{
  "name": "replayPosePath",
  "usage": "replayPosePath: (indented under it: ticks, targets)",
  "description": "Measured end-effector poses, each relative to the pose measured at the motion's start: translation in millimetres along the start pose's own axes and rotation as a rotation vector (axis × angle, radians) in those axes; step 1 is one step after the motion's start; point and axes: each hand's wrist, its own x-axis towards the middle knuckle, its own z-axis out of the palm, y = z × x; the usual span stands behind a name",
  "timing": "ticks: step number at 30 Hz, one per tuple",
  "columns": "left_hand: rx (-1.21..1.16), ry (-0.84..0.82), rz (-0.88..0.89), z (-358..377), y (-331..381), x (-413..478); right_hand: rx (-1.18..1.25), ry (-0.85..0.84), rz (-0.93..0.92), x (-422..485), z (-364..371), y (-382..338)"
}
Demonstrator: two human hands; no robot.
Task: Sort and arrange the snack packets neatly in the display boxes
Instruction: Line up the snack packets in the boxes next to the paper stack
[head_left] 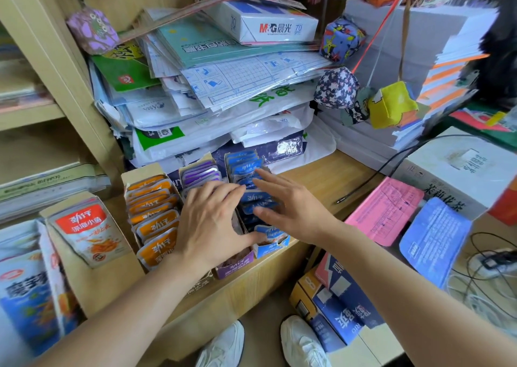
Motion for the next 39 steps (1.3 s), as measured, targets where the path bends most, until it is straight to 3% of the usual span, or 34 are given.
replayPosePath:
  ticks: [2,8,11,18,24,29,35,39]
  targets:
    - [0.007,0.014,-0.004,-0.3,-0.7,1.3,0.112,0.048,0.003,-9.4,-13.1,1.4]
    - [-0.050,-0.076,-0.036,-4.0,-5.2,5.8,-0.096,0.145,-0.117,-32.8,-3.7,9.9]
    - [-0.130,-0.185,0.006,-12.9,-13.4,11.9,-0.088,0.150,-0.117,-38.6,2.7,12.0]
    - [-0.252,-0.237,0.203,-8.2,-23.5,29.4,-0.103,0.171,-0.109,-50.7,9.7,16.3]
    - [-0.307,0.010,0.190,-7.5,-16.5,39.1,-0.121,0.217,-0.106,-58.5,13.2,15.5]
    - [-0.240,0.057,0.159,3.1,-23.5,45.8,-0.141,0.207,-0.148,-57.9,14.9,14.4]
    - [-0.016,-0.139,0.155,0.7,-12.4,46.4,-0.137,0.211,-0.146,-58.5,15.6,13.3]
    - [0.092,-0.163,0.154,0.4,-6.0,50.9,-0.144,0.214,-0.147,-59.1,15.8,13.6]
